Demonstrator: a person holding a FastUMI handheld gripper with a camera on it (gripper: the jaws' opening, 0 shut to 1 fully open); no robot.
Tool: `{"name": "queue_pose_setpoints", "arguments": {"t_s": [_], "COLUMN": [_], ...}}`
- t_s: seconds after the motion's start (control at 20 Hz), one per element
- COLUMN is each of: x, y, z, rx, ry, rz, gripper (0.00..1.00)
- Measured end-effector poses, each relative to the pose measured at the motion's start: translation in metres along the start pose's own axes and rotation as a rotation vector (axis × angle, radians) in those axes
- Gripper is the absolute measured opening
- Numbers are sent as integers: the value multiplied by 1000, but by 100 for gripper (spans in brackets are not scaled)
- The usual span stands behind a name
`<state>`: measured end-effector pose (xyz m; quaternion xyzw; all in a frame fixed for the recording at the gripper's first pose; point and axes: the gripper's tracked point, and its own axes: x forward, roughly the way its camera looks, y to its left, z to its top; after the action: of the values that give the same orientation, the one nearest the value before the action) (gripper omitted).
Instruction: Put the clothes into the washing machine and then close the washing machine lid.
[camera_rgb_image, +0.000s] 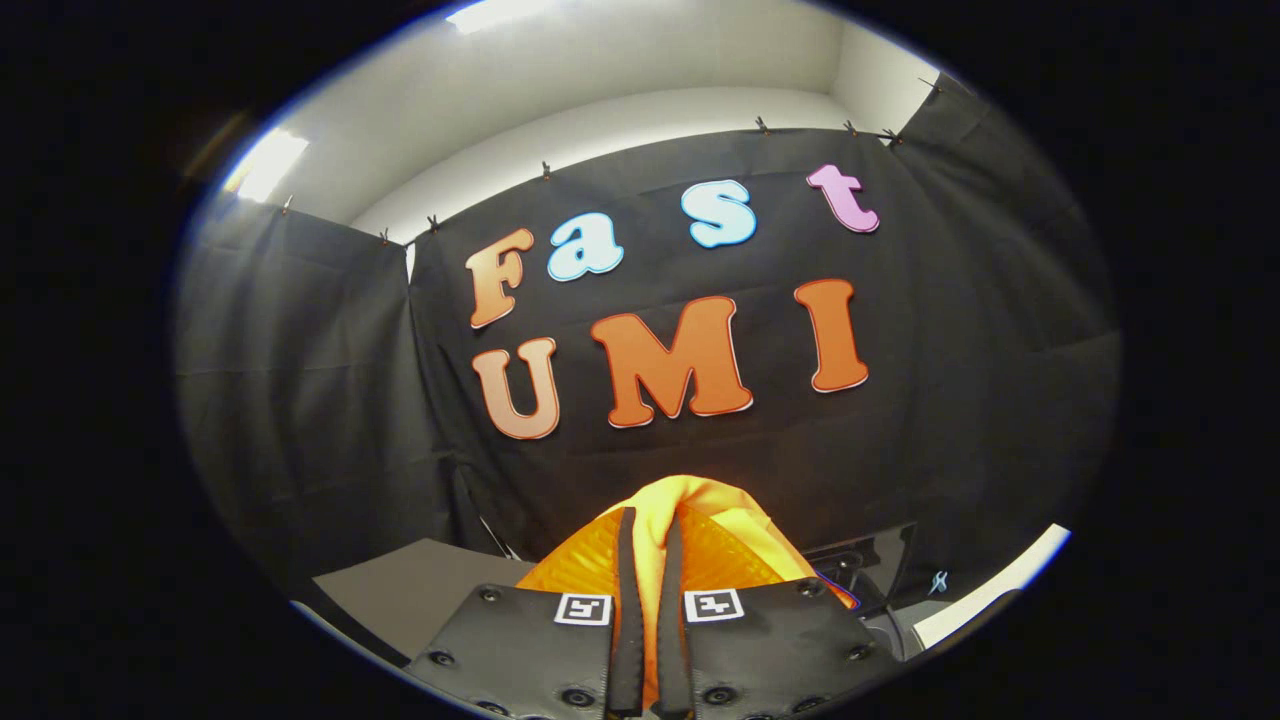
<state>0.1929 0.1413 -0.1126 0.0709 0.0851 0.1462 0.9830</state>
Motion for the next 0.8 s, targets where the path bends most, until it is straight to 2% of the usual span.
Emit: {"name": "queue_pose_setpoints", "arguments": {"t_s": [0.35,0.8], "x": [-6,4], "y": [-64,-112], "z": [-61,-196], "rx": [-35,12], "ry": [134,407], "rz": [-6,26], "gripper": [13,13]}}
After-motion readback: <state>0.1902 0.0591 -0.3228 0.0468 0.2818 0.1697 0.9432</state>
